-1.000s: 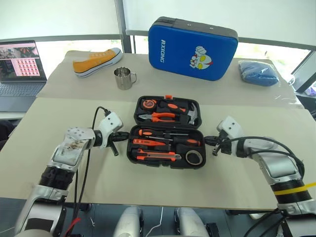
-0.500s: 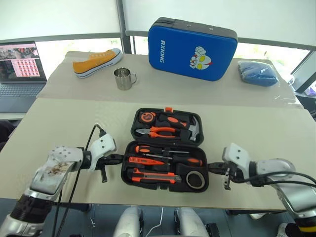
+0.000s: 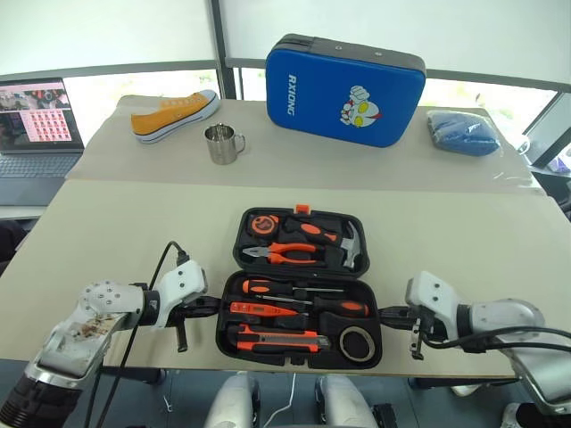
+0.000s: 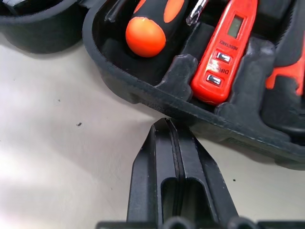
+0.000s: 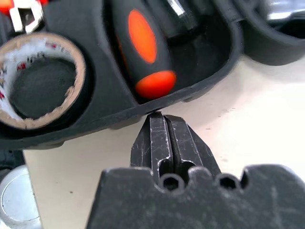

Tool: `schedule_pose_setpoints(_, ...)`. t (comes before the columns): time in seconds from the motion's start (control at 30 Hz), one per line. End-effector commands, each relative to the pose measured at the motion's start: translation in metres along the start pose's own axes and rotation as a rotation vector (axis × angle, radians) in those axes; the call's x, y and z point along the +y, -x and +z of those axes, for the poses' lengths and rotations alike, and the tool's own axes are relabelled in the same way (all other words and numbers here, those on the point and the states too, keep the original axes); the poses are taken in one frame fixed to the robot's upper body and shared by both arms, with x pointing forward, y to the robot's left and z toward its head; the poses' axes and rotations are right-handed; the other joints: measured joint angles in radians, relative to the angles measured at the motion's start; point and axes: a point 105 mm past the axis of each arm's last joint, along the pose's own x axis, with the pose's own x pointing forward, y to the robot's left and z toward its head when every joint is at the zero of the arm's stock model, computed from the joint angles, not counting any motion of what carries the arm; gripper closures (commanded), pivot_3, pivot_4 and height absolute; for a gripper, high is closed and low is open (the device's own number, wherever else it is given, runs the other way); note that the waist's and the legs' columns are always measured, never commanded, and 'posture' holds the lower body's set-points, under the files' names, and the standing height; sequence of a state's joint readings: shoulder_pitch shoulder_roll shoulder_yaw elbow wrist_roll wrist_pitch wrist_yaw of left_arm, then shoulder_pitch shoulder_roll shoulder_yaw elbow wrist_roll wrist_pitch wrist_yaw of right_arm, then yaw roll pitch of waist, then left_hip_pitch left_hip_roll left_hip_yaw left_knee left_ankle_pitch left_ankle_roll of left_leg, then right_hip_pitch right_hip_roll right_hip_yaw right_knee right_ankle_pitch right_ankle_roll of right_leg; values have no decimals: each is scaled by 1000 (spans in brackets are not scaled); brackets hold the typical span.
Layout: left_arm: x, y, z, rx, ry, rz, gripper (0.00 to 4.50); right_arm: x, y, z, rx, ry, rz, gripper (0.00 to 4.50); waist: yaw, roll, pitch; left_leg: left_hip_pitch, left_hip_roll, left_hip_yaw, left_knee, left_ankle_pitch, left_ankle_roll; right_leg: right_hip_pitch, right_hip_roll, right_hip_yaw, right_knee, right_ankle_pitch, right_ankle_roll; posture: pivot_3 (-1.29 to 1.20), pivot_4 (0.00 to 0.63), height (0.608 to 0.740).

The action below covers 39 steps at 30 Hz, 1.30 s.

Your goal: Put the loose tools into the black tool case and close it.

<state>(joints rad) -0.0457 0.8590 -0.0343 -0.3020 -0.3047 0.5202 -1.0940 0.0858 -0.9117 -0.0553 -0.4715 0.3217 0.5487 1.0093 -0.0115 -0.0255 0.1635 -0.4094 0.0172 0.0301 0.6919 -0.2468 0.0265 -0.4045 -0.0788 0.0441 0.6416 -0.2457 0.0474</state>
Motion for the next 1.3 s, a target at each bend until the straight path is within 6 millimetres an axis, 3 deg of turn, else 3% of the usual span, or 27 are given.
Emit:
schedule_pose_setpoints(0.03,45,27,-11,13,209,176,3093,-17,21,16,-21,-42,-36,3020,3,0,0,1,0,0,0,0,0,1,0,0,0,0,0,0,150,739)
schedule_pose_setpoints(0.17,68,37,16,-110,343,203,1815,-33,27,32,-80,-152,-55,1694,-1,-1,0,2,0,0,0,0,0,1,2,-1,1,0,-1,0,150,739)
schedule_pose_setpoints(0.23,79,33,39,-171,425,183,1167,-43,22,44,-118,-223,-49,1052,-1,-2,1,2,0,0,0,0,0,1,2,0,2,0,-1,0,150,739)
schedule_pose_setpoints(0.33,87,23,55,-172,538,159,54,-51,12,51,-122,-274,-46,4,4,-3,2,-1,-1,-2,2,0,0,-1,2,-1,3,1,0,0,150,739)
schedule_pose_setpoints(0.5,99,0,65,-150,576,176,19,-73,-8,46,-91,-409,-109,0,0,-3,2,-3,-3,-1,1,0,0,-2,1,-1,2,0,0,0,150,739)
schedule_pose_setpoints(0.67,92,-16,69,-113,550,129,19,-81,-15,46,-101,-493,-102,0,0,-3,2,-14,-3,-1,2,1,-1,-16,1,0,6,1,0,0,150,739)
schedule_pose_setpoints(0.8,87,-22,65,-87,536,108,19,-83,-18,46,-102,-517,-104,0,0,-3,2,-15,-3,-1,3,1,-1,-17,1,0,7,1,-1,0,150,739)
schedule_pose_setpoints(0.83,87,-23,63,-79,530,116,0,-83,-19,45,-99,-520,-107,503,0,-3,2,-15,-3,-1,3,1,-1,-17,1,0,7,1,-1,0,150,739)
schedule_pose_setpoints(0.87,88,-24,62,-75,525,122,542,-84,-20,44,-97,-521,-108,730,0,-3,2,-15,-3,-1,3,1,-1,-17,1,0,6,1,-1,0,150,739)
schedule_pose_setpoints(0.9,87,-26,61,-68,518,119,725,-84,-21,43,-91,-515,-111,1079,1,-3,2,-15,-3,-1,3,1,-1,-17,1,0,6,1,-1,0,150,739)
schedule_pose_setpoints(1.2,79,-36,60,-53,490,86,3812,-79,-32,49,-103,-487,-93,4111,-1,0,-1,-11,-3,-1,3,1,-1,-13,1,0,6,1,-1,0,150,739)
schedule_pose_setpoints(1.23,78,-36,61,-56,490,84,4016,-79,-33,51,-110,-482,-94,4382,-1,0,-1,-10,-3,-1,3,1,-1,-11,1,0,6,1,-1,0,150,739)
schedule_pose_setpoints(1.3,77,-37,63,-70,493,78,4388,-79,-33,54,-127,-478,-99,4500,-1,0,-1,-3,-3,-1,2,1,-1,-4,1,0,6,1,-1,0,150,739)
